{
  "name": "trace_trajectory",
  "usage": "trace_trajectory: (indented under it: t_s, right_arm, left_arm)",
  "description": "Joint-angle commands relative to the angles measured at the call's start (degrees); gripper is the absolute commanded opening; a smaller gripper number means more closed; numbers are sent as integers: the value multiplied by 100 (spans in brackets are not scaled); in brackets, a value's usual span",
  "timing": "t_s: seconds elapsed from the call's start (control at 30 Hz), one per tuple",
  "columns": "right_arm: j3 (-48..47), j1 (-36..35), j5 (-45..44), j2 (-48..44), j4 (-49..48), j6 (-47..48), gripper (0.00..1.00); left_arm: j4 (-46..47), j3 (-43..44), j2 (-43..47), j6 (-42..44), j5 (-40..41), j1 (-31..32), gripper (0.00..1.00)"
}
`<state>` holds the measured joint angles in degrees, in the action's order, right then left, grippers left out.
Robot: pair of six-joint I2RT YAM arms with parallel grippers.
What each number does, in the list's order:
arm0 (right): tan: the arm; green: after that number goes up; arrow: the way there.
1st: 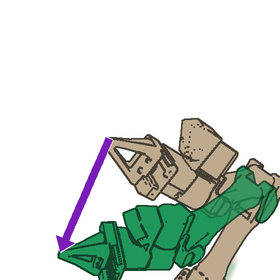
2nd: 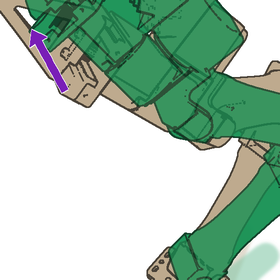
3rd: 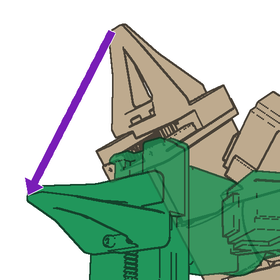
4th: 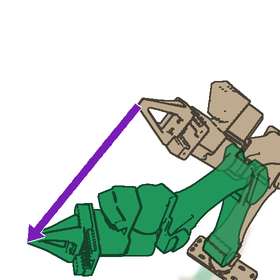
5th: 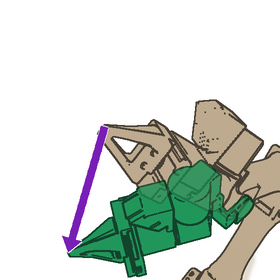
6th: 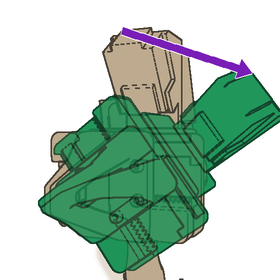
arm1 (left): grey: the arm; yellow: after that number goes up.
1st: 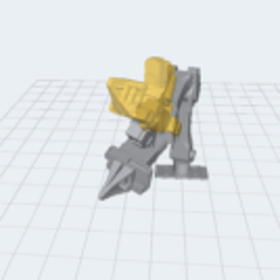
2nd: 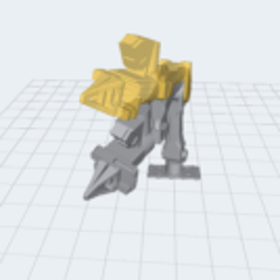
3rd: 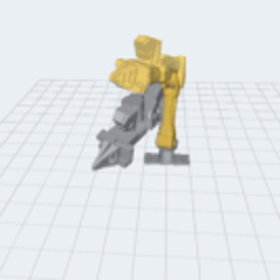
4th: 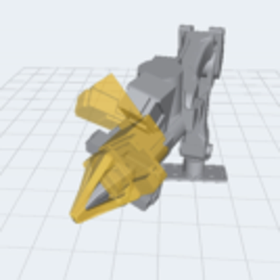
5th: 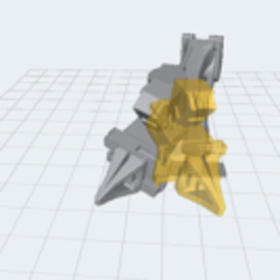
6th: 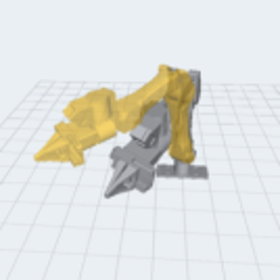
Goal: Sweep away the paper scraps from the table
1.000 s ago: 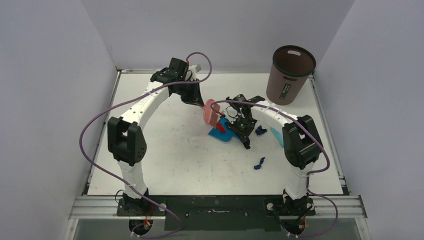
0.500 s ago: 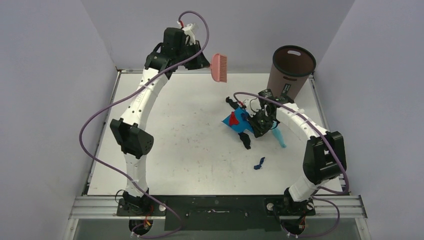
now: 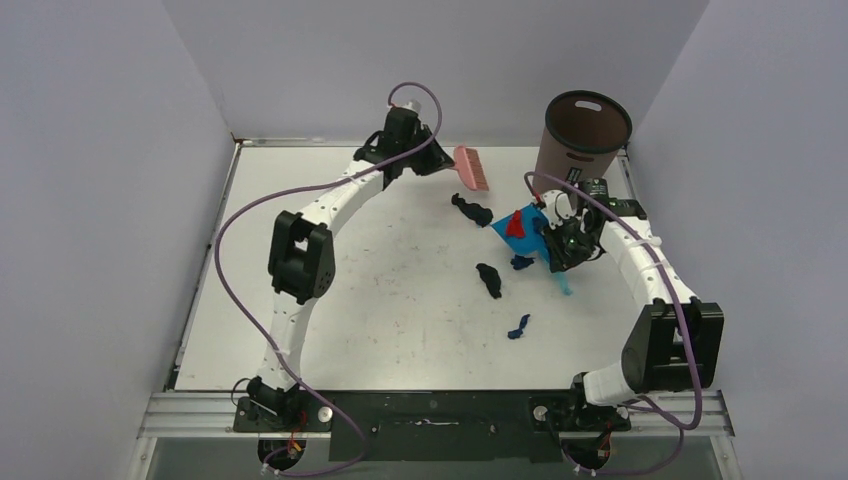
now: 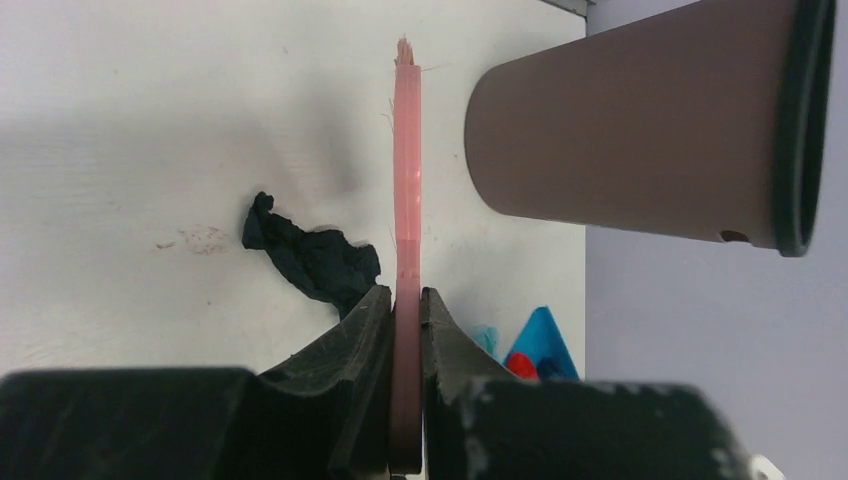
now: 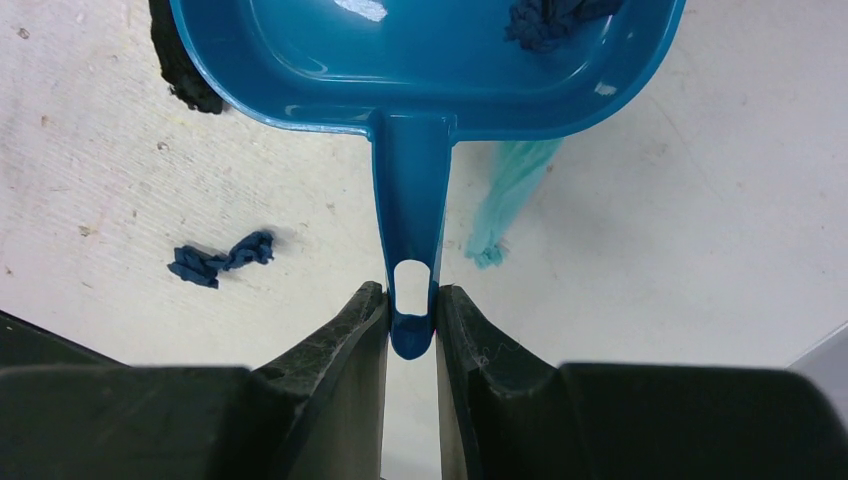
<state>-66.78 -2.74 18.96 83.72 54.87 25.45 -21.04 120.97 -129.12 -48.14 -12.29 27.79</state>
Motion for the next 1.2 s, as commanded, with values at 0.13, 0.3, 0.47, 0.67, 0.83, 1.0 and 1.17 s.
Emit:
trace_trajectory:
  t_s: [0.13, 0.3, 0.47, 0.67, 0.83, 1.0, 1.17]
  right_arm:
    - [165, 208, 22, -486, 199, 291, 6]
    - [201, 221, -101, -625, 300, 450, 6]
    - [288, 225, -243, -858, 453, 629, 6]
    - [484, 243, -420, -1178, 568, 857, 6]
    - [637, 252, -436, -1291, 629, 924, 6]
    - [622, 260, -548, -1321, 564, 835, 6]
    - [519, 263, -652, -1349, 654, 859, 6]
  left_arm:
    - [1402, -756, -148, -781, -114, 168, 0]
    - [1480, -1916, 536, -632, -106, 127, 0]
    - [1717, -3656, 1678, -532, -126, 33, 0]
    - [1385, -5148, 3165, -125, 102, 2, 0]
    - [966, -5071, 3943, 105, 201, 194, 0]
    - [1217, -4630, 3745, -160, -7, 741, 0]
    - [1036, -3953, 2934, -104, -158, 1215, 0]
